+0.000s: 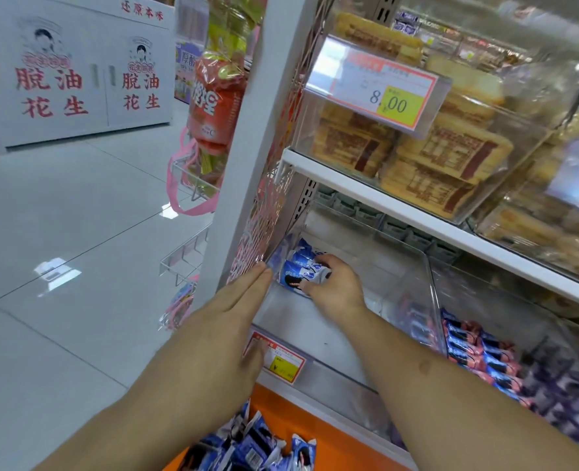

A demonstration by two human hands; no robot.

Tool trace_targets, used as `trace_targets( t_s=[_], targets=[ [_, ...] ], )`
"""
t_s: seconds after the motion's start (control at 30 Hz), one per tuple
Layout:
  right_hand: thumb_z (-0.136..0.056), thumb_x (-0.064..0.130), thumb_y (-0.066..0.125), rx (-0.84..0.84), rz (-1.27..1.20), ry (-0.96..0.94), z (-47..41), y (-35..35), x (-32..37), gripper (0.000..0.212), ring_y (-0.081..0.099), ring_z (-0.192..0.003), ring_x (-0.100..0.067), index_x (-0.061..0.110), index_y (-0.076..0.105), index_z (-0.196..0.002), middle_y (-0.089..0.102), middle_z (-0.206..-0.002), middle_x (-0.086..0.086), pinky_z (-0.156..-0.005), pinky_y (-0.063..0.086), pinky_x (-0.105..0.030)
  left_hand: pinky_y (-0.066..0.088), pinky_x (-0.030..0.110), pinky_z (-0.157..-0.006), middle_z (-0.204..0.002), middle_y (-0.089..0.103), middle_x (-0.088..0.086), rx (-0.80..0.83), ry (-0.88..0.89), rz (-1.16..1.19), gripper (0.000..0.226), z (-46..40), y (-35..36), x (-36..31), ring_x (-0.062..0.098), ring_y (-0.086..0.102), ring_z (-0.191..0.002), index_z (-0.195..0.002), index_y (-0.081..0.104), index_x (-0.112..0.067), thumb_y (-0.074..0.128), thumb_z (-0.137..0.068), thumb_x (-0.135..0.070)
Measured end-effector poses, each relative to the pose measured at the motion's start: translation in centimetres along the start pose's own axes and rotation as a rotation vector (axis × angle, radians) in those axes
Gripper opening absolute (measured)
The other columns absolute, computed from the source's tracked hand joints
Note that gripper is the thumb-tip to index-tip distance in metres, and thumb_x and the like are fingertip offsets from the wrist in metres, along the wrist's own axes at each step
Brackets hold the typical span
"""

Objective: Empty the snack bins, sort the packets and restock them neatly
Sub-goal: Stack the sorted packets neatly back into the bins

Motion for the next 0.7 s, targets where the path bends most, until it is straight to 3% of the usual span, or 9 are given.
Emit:
trace_targets(
  t_s=[0.1,0.17,0.27,0.37,0.47,0.57,0.6,0.7],
  targets=[
    [-0.079,0.009,0.087,-0.004,-0.031,0.010,0.2,-0.1,0.0,0.056,0.065,-0.094,-0.012,0.013,0.064,-0.131,0.067,-0.115,-0.002,-0.079,0.055,-0.023,-0.011,-0.004,-0.104,-0.160,-0.021,-0.035,-0.005,-0.009,0.056,0.086,0.1,0.0,0.4,-0.018,-0.005,-0.139,-0.158,-0.016,-0.049,0.051,-0.105,-0.037],
    [-0.079,0.008,0.087,0.002,-0.046,0.012,0.3,-0.3,0.0,0.055,0.065,-0.094,-0.012,0.013,0.064,-0.129,0.067,-0.115,-0.002,-0.079,0.055,-0.024,0.006,0.012,-0.119,-0.161,-0.019,-0.039,0.003,-0.022,0.081,0.089,0.2,0.1,0.7,-0.012,0.004,-0.147,-0.155,-0.019,-0.055,0.052,-0.104,-0.039],
    [-0.079,0.012,0.088,-0.012,-0.033,0.011,0.4,-0.8,-0.1,0.061,0.063,-0.100,-0.014,0.016,0.064,-0.135,0.067,-0.125,-0.005,-0.082,0.057,-0.027,0.016,0.022,-0.124,-0.161,-0.017,-0.040,0.017,-0.011,0.071,0.092,0.4,0.2,1.0,-0.006,0.009,-0.153,-0.155,-0.018,-0.056,0.055,-0.103,-0.039],
    [-0.078,0.021,0.091,-0.038,-0.023,0.006,1.1,-1.7,0.4,0.064,0.062,-0.115,-0.020,0.020,0.065,-0.137,0.065,-0.133,-0.005,-0.095,0.059,-0.039,0.014,0.018,-0.122,-0.162,-0.014,-0.039,0.008,0.016,0.061,0.092,0.5,0.1,1.2,-0.007,0.009,-0.153,-0.157,-0.015,-0.055,0.057,-0.102,-0.039],
    [-0.080,0.021,0.090,-0.051,-0.087,-0.011,3.1,-3.3,1.5,0.058,0.059,-0.111,-0.016,0.020,0.067,-0.133,0.066,-0.126,-0.001,-0.093,0.054,-0.030,0.009,0.013,-0.119,-0.164,-0.012,-0.036,0.013,0.026,0.019,0.088,1.1,-0.4,1.3,-0.006,0.009,-0.153,-0.160,-0.010,-0.050,0.056,-0.102,-0.042],
    [-0.084,0.025,0.087,-0.077,-0.170,-0.046,6.8,-5.1,3.1,0.051,0.060,-0.115,-0.014,0.025,0.066,-0.131,0.063,-0.131,0.000,-0.097,0.053,-0.031,0.001,-0.002,-0.107,-0.160,0.006,-0.036,0.053,0.023,0.015,0.080,2.1,-1.4,1.4,-0.009,0.018,-0.147,-0.163,0.008,-0.044,0.059,-0.101,-0.038],
    [-0.086,0.027,0.085,-0.082,-0.180,-0.078,8.7,-5.8,3.7,0.047,0.060,-0.114,-0.011,0.028,0.066,-0.129,0.061,-0.132,0.002,-0.097,0.053,-0.032,0.004,-0.003,-0.105,-0.159,0.014,-0.034,0.075,0.010,0.016,0.076,2.6,-1.7,1.5,-0.008,0.023,-0.144,-0.163,0.015,-0.043,0.060,-0.101,-0.038],
    [-0.091,0.022,0.080,-0.037,-0.239,-0.200,16.0,-7.7,5.7,0.035,0.062,-0.108,-0.005,0.034,0.067,-0.121,0.063,-0.124,0.007,-0.085,0.054,-0.026,0.025,0.013,-0.110,-0.163,0.029,-0.024,0.187,-0.026,0.012,0.068,4.4,-1.9,2.4,0.003,0.038,-0.141,-0.159,0.028,-0.043,0.061,-0.100,-0.044]
  ],
)
Point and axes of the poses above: each hand's wrist, its own z-axis away from the middle knuckle, its own y-axis out of the palm, x = y × z, the point moved 3 cm from there along -z, towards the middle knuckle
